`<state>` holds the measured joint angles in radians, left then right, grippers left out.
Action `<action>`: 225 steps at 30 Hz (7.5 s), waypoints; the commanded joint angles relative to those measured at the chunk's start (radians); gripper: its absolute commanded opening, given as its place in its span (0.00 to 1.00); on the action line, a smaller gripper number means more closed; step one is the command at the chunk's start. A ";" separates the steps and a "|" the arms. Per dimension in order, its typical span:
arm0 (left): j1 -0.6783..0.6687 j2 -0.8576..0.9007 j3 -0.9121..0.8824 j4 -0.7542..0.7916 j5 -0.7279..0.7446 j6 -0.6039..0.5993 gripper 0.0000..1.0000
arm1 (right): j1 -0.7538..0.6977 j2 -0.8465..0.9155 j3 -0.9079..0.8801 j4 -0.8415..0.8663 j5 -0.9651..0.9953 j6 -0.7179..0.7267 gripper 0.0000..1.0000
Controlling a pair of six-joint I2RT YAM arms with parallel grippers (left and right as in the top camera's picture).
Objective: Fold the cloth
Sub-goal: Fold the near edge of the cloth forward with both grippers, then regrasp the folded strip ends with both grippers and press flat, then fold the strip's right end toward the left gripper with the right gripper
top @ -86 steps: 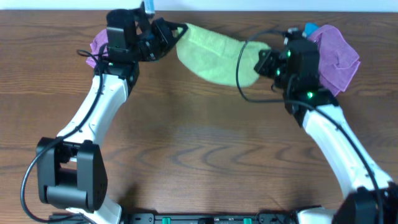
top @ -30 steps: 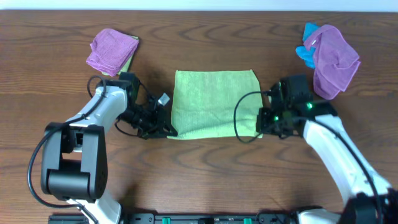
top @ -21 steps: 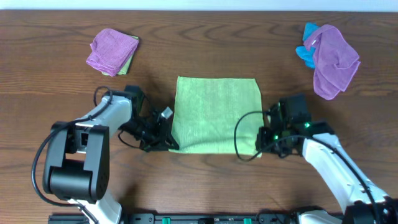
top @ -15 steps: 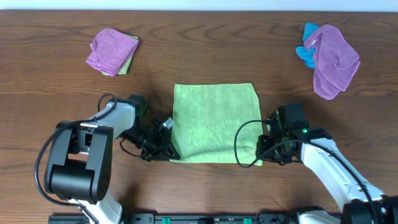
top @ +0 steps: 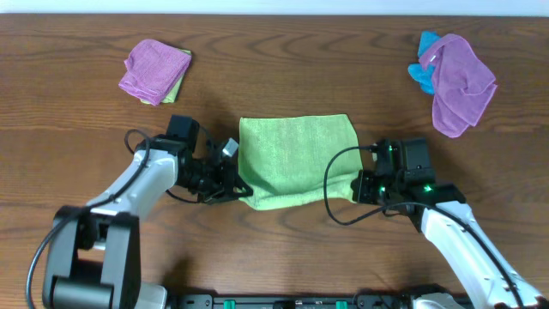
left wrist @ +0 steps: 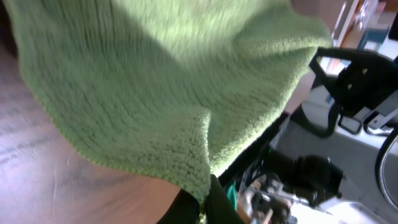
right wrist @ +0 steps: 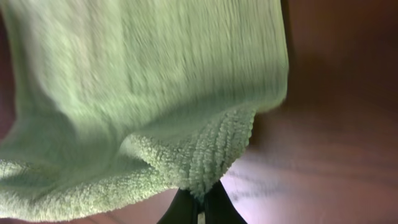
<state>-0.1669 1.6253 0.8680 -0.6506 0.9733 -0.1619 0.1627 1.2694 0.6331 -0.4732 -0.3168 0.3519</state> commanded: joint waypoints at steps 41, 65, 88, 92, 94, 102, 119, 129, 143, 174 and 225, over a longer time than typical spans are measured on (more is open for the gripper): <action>-0.031 0.126 -0.001 0.806 -0.476 -0.570 0.05 | -0.005 0.434 0.249 0.483 0.240 0.013 0.01; -0.031 0.256 -0.001 0.873 -0.491 -0.571 0.18 | -0.004 0.511 0.263 0.481 0.338 -0.020 0.17; -0.010 0.170 0.019 0.849 -0.431 -0.484 0.45 | -0.006 0.359 0.270 0.377 0.407 -0.014 0.47; 0.008 0.122 0.019 0.755 -0.442 -0.462 0.47 | -0.006 0.302 0.270 0.301 0.406 0.030 0.53; 0.010 0.101 0.019 0.722 -0.436 -0.468 0.36 | -0.006 0.273 0.270 0.261 0.387 0.055 0.58; -0.063 0.078 0.019 0.741 -0.459 -0.582 0.06 | -0.030 0.194 0.270 0.109 0.189 0.200 0.81; -0.169 0.224 0.021 0.878 -0.679 -0.549 0.06 | -0.188 0.197 0.020 0.400 -0.004 0.354 0.86; -0.170 0.262 0.023 0.868 -0.719 -0.533 0.06 | -0.187 0.278 -0.024 0.531 -0.028 0.438 0.84; -0.170 0.266 0.023 0.853 -0.711 -0.533 0.06 | -0.122 0.484 -0.024 0.774 -0.031 0.569 0.79; -0.166 0.264 0.051 0.830 -0.640 -0.522 0.06 | -0.049 0.372 -0.006 0.972 -0.002 0.349 0.01; -0.109 0.188 0.080 0.736 -0.617 -0.428 0.06 | 0.379 0.562 0.336 0.695 0.119 0.227 0.01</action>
<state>-0.3069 1.8671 0.9302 0.1013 0.3534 -0.6399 0.5339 1.8133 0.9535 0.2363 -0.2039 0.6117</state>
